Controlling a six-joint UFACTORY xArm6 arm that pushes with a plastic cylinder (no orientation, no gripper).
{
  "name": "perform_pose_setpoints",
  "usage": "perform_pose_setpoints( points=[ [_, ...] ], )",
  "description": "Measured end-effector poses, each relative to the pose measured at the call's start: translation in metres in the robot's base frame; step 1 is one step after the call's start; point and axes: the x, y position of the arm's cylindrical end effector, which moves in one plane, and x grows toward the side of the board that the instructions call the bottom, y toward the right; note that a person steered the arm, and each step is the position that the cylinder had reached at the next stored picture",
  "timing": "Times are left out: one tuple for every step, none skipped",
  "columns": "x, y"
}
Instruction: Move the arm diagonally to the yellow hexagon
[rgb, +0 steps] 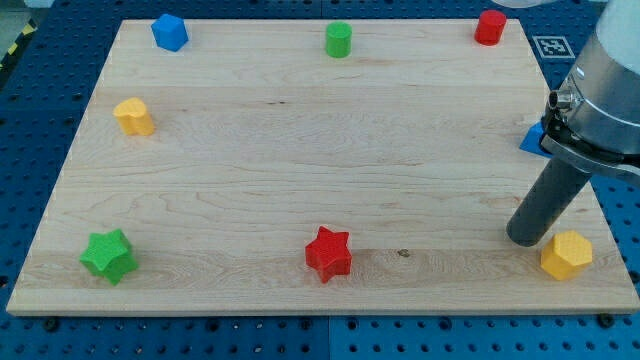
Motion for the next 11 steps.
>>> perform_pose_setpoints(
  points=[
    [0.000, 0.001],
    [-0.002, 0.002],
    [-0.003, 0.002],
    [-0.004, 0.002],
    [-0.005, 0.003],
    [-0.006, 0.003],
    [-0.008, 0.004],
    [-0.009, 0.008],
    [-0.010, 0.011],
    [-0.012, 0.015],
    [-0.014, 0.020]
  ],
)
